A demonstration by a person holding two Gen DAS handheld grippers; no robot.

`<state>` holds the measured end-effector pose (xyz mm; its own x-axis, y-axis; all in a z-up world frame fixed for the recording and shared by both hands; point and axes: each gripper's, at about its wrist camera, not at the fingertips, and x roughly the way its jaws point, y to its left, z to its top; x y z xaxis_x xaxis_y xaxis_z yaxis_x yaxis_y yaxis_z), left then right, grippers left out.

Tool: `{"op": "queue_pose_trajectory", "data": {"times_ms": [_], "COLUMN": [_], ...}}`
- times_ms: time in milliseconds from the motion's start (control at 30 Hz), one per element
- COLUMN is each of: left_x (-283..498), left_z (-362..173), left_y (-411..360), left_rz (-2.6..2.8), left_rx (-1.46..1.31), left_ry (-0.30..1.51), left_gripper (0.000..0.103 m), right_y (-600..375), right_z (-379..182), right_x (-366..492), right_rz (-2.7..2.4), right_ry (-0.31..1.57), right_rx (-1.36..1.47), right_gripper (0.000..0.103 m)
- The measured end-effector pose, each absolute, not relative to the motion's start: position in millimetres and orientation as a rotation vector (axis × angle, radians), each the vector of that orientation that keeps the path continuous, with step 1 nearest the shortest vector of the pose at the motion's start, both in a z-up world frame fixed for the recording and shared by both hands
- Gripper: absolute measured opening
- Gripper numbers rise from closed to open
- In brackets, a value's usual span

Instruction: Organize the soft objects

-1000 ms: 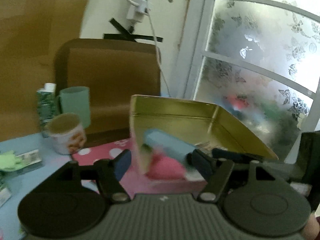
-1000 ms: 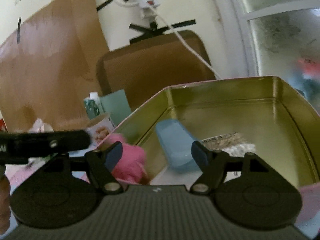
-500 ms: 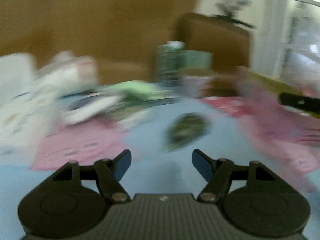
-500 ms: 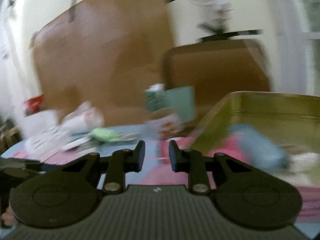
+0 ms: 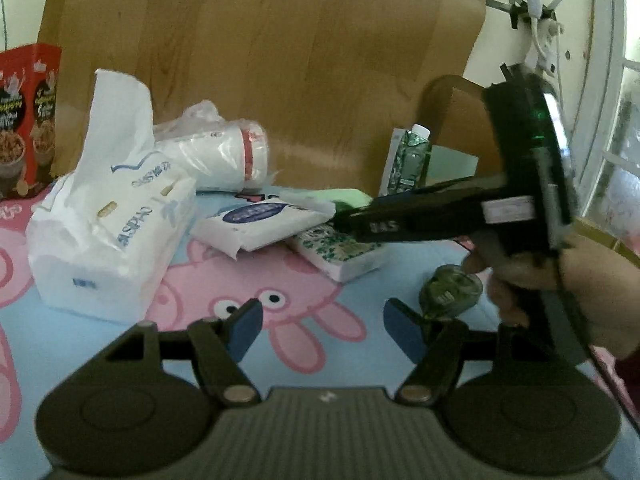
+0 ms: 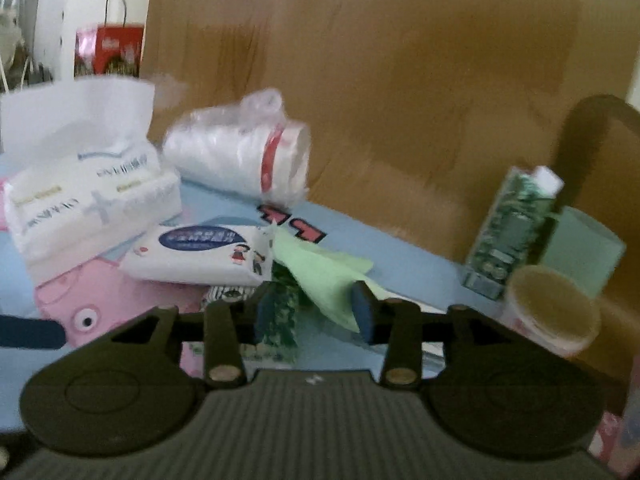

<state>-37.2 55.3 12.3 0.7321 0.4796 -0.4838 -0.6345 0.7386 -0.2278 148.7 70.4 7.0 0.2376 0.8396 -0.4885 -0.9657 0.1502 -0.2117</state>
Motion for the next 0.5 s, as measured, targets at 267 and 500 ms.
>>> {"op": "queue_pose_trajectory", "data": {"times_ms": [267,500], "left_x": [-40,-48], "left_z": [10,12], "left_y": [60,59], "left_rz": [0.617,0.499], "left_rx": [-0.440,-0.499], "left_ry": [0.408,0.395], "left_gripper": [0.070,0.073], "right_y": [-3,-123], "right_z": [18,-7], "right_x": [132,95], "right_rz": [1.289,1.383], "right_ry": [0.229,0.292], "right_rx": [-0.462,-0.426], "right_gripper": [0.004,0.004]}}
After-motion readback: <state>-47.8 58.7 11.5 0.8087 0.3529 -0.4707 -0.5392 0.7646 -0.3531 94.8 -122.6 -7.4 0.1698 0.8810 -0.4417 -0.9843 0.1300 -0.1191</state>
